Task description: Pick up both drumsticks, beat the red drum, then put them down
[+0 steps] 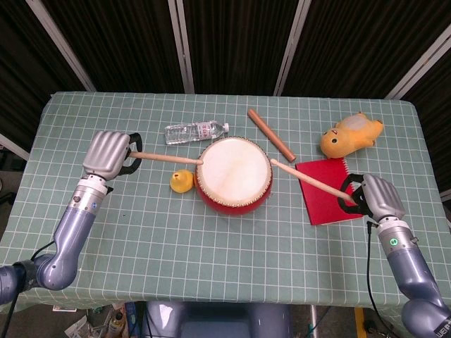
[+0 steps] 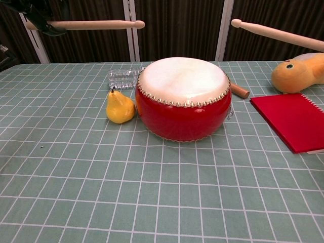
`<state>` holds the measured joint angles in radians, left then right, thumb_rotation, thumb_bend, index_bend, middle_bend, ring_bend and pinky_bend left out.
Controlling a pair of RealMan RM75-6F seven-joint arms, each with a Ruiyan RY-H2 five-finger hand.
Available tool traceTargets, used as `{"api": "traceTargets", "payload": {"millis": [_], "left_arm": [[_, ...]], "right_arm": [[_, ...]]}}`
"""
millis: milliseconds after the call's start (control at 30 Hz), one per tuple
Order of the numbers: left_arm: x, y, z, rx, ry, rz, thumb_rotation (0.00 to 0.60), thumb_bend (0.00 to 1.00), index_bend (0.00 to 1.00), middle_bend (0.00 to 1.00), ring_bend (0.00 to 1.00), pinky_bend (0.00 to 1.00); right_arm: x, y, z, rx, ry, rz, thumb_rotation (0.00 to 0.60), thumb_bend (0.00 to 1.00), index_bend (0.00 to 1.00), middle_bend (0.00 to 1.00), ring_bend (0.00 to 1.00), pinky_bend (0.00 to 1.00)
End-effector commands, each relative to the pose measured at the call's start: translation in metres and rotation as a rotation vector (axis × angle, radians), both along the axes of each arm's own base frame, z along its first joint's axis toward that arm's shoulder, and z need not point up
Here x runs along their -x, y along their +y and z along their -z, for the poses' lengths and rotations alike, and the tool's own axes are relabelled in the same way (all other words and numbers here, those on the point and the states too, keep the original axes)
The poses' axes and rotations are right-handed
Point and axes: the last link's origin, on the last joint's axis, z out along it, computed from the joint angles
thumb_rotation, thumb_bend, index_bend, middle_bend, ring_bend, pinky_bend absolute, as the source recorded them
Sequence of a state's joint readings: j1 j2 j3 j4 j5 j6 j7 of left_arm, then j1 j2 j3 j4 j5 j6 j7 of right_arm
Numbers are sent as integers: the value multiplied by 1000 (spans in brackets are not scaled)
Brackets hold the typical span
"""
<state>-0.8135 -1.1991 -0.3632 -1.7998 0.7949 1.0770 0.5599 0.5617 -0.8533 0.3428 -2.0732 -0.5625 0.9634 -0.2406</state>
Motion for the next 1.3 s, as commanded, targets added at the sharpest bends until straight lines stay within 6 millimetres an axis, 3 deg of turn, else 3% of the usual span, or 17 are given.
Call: {"api": "traceTargets", "payload": {"millis": [33, 267, 467, 600, 700, 800, 867, 1100, 1300], "left_arm": [[-5, 7, 1, 2, -15, -2, 600, 538, 776, 1000, 1000, 1000], [-16, 26, -10, -8, -44, -9, 600, 538, 776, 1000, 1000, 1000], [-10, 33, -14, -2, -43, -15, 600, 538, 776, 1000, 1000, 1000], [-3, 34, -14, 7, -46, -21, 600, 538, 776, 1000, 1000, 1000], [6, 34, -15, 12, -37, -28, 600, 538, 776, 1000, 1000, 1000], [18, 36, -16, 16, -24, -45, 600, 538, 776, 1000, 1000, 1000], [24, 37, -17, 15, -14, -54, 600, 538, 776, 1000, 1000, 1000], [31, 38, -16, 17, -6, -63, 600, 538, 776, 1000, 1000, 1000], [16, 36, -10, 17, -14, -30, 600, 538, 776, 1000, 1000, 1000]], "right_arm": [[-2, -7, 1, 1, -3, -2, 600, 672, 932, 1000, 1000, 1000], [-25, -38, -16, 92, -213, -37, 600, 693, 937, 1000, 1000, 1000], [-19, -47, 10, 14, -124, -53, 600, 694, 937, 1000, 1000, 1000], [-6, -53, 46, -69, 61, -62, 600, 694, 937, 1000, 1000, 1000], [11, -57, 73, -130, 334, -92, 600, 694, 937, 1000, 1000, 1000], [22, -61, 92, -125, 651, -160, 600, 694, 937, 1000, 1000, 1000], [23, -61, 97, -96, 730, -166, 600, 694, 937, 1000, 1000, 1000], [15, -63, 78, 23, 567, -86, 600, 694, 937, 1000, 1000, 1000], [9, -54, 46, 132, 361, -49, 600, 695, 937, 1000, 1000, 1000]]}}
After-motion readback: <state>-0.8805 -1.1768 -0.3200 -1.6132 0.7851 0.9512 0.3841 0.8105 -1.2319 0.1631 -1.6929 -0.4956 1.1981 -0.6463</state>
